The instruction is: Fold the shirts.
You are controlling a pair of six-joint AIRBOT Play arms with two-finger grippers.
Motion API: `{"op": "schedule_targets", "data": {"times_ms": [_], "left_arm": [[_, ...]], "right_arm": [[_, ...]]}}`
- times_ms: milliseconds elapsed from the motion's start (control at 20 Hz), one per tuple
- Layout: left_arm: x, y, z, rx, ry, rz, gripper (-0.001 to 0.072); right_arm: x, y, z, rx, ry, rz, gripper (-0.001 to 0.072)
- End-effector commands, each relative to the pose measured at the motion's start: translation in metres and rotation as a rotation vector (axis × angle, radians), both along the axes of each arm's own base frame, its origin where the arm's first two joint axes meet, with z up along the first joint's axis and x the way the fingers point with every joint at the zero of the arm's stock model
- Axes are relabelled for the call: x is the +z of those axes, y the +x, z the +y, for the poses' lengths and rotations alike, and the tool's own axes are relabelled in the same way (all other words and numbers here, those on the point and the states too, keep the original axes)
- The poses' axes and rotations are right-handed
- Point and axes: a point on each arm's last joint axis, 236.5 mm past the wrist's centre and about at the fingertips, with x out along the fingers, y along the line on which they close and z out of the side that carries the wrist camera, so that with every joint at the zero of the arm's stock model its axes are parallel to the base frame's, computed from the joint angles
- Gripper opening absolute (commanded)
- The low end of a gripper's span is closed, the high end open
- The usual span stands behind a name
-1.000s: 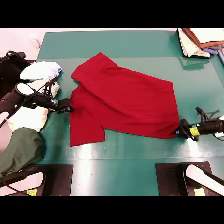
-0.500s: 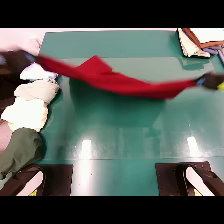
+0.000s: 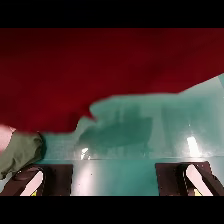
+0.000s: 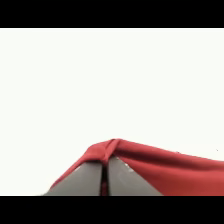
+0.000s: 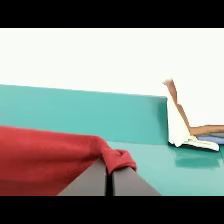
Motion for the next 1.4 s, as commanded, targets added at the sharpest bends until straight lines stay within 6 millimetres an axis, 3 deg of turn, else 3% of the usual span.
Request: {"op": "schedule_targets", "data": {"times_ms": [0,150,250,450,550,600,700,800,900,1000,1150,1350], "left_arm": [[-0.049,0.056,0.003,-0.015,-0.028,0.201,0.0022],[-0.16,0.14,-0.011,-0.127,-0.066,0.575,0.0023],[-0.243,0.185,-0.024,-0.185,-0.066,0.809,0.0023],[-0.404,0.242,-0.043,-0.215,-0.048,1.176,0.0024],[-0.463,0.271,-0.041,-0.193,-0.079,1.279,0.0024],[-0.487,0.288,-0.039,-0.175,-0.1,1.301,0.0024],[-0.52,0.314,-0.036,-0.144,-0.147,1.306,0.0024],[-0.537,0.338,-0.033,-0.118,-0.175,1.29,0.0024],[-0.538,0.352,-0.031,-0.113,-0.178,1.275,0.0024],[-0.528,0.357,-0.025,-0.108,-0.159,1.255,0.0024],[-0.531,0.325,-0.017,-0.185,-0.06,1.366,0.0024],[-0.584,0.267,-0.001,-0.187,0.081,1.616,0.0024]], "right_arm": [[-0.023,0.017,-0.01,0.002,0.082,0.083,0.0012],[-0.102,0.06,-0.027,0.042,0.22,0.301,0.0012],[-0.172,0.093,-0.031,0.066,0.26,0.504,0.0012],[-0.322,0.132,-0.025,0.083,0.215,0.931,0.0013],[-0.383,0.146,-0.014,0.116,0.231,1.087,0.0012],[-0.405,0.157,-0.012,0.121,0.241,1.123,0.0012],[-0.436,0.182,-0.012,0.122,0.251,1.151,0.0012],[-0.45,0.212,-0.014,0.124,0.268,1.128,0.0012],[-0.448,0.236,-0.013,0.132,0.287,1.092,0.0012],[-0.436,0.248,-0.017,0.131,0.272,1.059,0.0013],[-0.429,0.229,-0.021,0.151,0.252,1.098,0.0012],[-0.456,0.181,-0.02,0.124,0.232,1.189,0.0013]]}}
